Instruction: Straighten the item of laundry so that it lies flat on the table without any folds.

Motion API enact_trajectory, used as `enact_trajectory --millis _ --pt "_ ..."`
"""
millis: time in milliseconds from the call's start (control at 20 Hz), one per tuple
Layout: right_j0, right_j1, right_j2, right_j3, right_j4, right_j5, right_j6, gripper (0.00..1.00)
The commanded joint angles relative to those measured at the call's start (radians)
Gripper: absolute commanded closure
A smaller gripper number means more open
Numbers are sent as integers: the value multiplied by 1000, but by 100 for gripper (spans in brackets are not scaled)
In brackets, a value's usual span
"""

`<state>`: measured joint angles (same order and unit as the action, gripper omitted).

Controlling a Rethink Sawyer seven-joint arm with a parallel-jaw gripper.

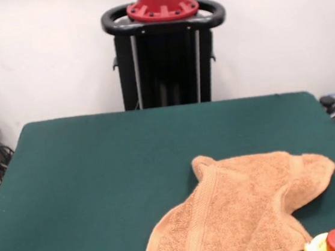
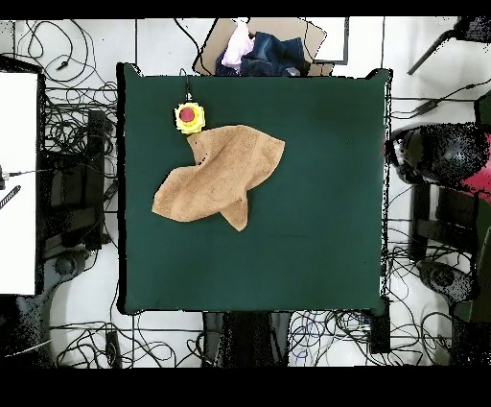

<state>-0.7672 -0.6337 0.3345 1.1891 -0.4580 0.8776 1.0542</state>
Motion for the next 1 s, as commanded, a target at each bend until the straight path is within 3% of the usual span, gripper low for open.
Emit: enact_trajectory --millis 50,500,1000 --pt "70 -5 69 159 2 31 -64 0" --pt "176 -30 -25 245 -38 -87 134 0" --pt "253 -50 -76 346 17 -158 261 0"
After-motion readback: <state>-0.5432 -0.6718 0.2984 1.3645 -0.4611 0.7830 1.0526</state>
